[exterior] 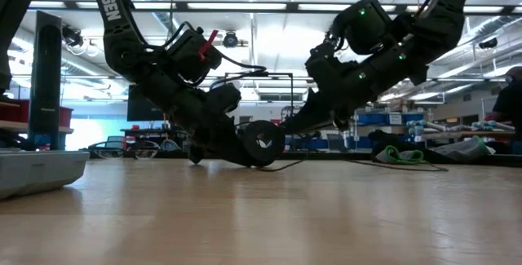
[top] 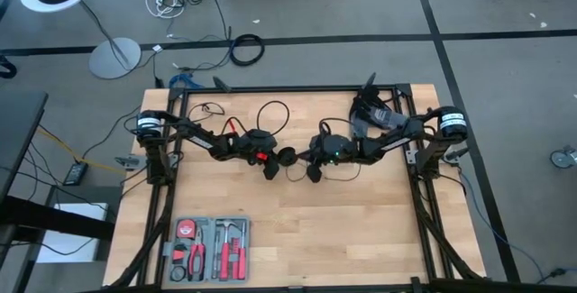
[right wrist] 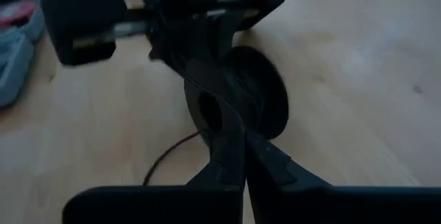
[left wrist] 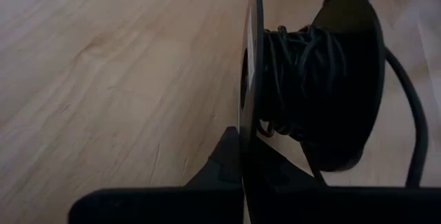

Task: Coil cords
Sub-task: Coil the black wire onto the black spool

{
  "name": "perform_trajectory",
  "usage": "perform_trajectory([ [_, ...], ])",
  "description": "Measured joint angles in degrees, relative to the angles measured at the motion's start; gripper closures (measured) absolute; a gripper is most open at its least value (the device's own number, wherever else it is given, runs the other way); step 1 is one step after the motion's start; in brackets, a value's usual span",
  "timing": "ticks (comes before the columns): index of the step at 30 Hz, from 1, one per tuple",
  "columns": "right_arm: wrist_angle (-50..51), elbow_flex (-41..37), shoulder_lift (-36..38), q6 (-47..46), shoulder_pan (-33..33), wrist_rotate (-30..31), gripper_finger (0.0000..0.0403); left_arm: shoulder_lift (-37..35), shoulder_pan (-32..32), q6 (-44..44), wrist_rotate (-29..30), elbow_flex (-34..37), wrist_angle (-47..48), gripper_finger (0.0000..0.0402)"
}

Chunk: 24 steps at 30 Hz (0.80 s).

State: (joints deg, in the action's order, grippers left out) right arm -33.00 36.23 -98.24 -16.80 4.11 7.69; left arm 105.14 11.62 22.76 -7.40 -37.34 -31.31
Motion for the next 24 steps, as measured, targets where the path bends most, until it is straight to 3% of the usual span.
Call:
perform_trajectory([
  [6, 0.16, 0.02, 0.0, -0.02, 3.44, -11.6, 0.0387, 0.0, 0.0, -0.11, 0.0, 0.0, 0.02, 0.0401],
  [15, 0.04, 0.02, -0.02, 2.09, 5.62, -11.47, 0.0368, 0.0, 0.0, -0.22, -0.26, -0.04, 0.07, 0.0401],
  [24, -0.08, 0.02, -0.04, 5.24, 5.87, -12.46, 0.0317, 0.0, 0.0, -1.75, -0.48, -0.04, 0.17, 0.0401],
])
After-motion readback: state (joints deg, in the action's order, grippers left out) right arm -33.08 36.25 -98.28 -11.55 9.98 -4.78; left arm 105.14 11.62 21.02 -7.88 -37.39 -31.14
